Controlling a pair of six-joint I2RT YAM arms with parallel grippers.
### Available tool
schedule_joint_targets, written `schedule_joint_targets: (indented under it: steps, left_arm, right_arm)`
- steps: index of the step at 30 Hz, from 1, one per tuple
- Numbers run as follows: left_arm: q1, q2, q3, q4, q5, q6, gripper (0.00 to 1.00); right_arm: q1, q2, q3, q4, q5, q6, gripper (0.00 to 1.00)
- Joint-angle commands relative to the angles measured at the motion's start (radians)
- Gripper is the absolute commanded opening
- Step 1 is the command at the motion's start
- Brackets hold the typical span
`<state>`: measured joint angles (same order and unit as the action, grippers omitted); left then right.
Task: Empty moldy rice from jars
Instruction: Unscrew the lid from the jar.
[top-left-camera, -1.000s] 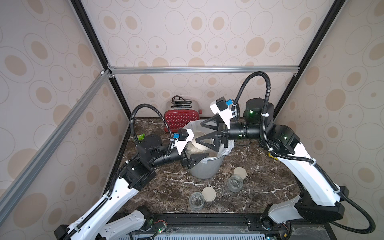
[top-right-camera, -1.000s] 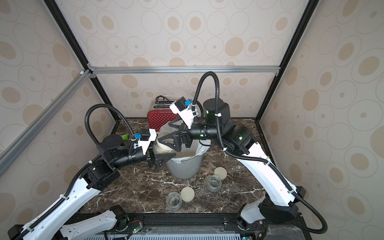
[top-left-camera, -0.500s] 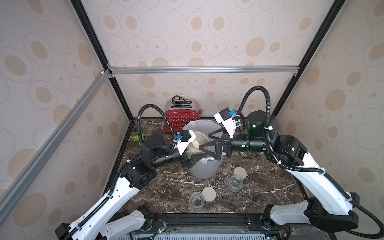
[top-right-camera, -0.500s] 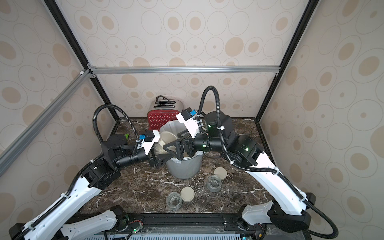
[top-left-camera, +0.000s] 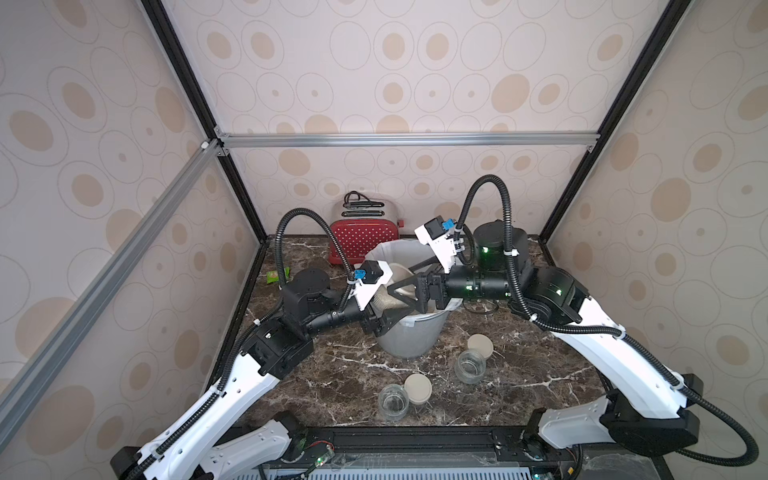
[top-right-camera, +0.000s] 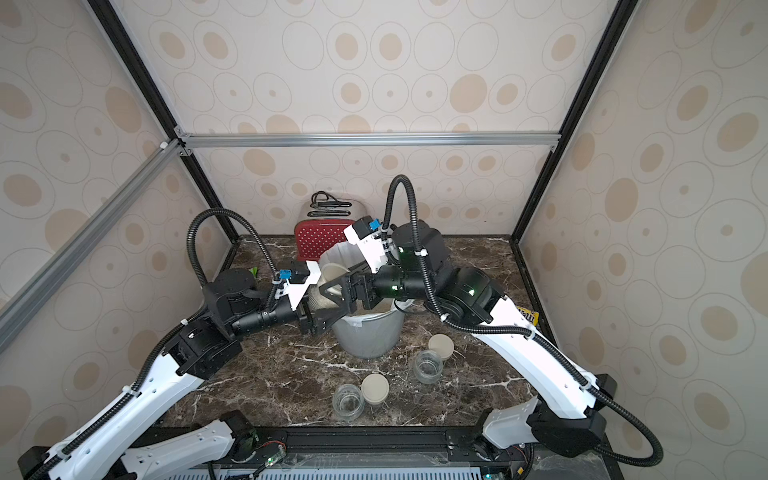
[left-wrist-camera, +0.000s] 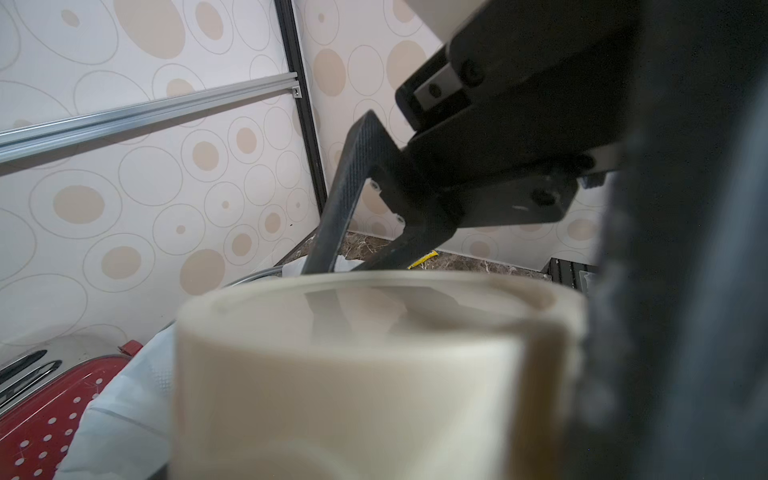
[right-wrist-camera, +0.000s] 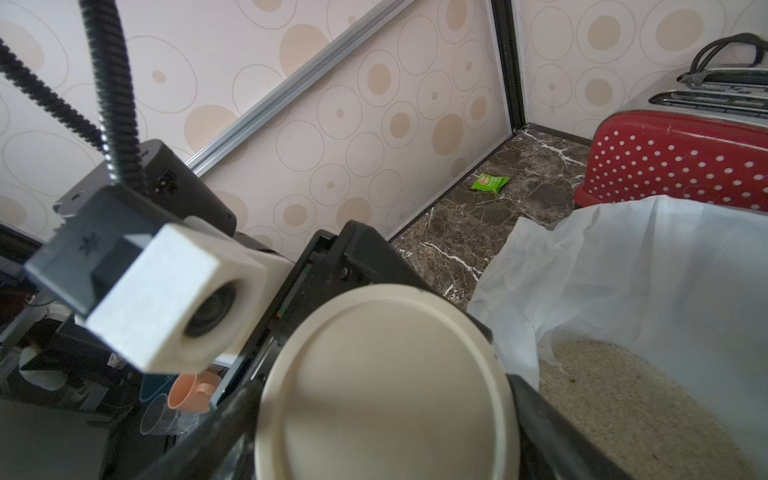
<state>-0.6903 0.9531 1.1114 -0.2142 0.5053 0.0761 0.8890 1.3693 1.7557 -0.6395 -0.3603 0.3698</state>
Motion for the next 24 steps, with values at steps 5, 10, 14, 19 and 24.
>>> schedule_joint_targets:
  steps: [5, 10, 14, 19, 24]
  left_arm:
    - [-0.003, -0.024, 0.038, 0.055, 0.009, 0.016, 0.43]
    - [-0.002, -0.021, 0.044, 0.084, 0.082, -0.038, 0.43]
    - [-0.003, -0.015, 0.049, 0.119, 0.143, -0.087, 0.44]
    - [-0.003, -0.011, 0.05, 0.147, 0.176, -0.123, 0.44]
    - [-0.003, -0.013, 0.06, 0.15, 0.19, -0.134, 0.44]
  right_arm:
    - [0.007, 0.013, 0.003, 0.028, -0.056, -0.03, 0.62]
    - [-0.015, 0.033, 0.068, -0.003, -0.117, -0.157, 0.54]
    - [-0.059, 0.045, 0.094, 0.039, -0.281, -0.299, 0.55]
    - [-0.1, 0.063, 0.131, 0.076, -0.465, -0.444, 0.55]
    - [-0.12, 0.095, 0.211, 0.06, -0.598, -0.563, 0.56]
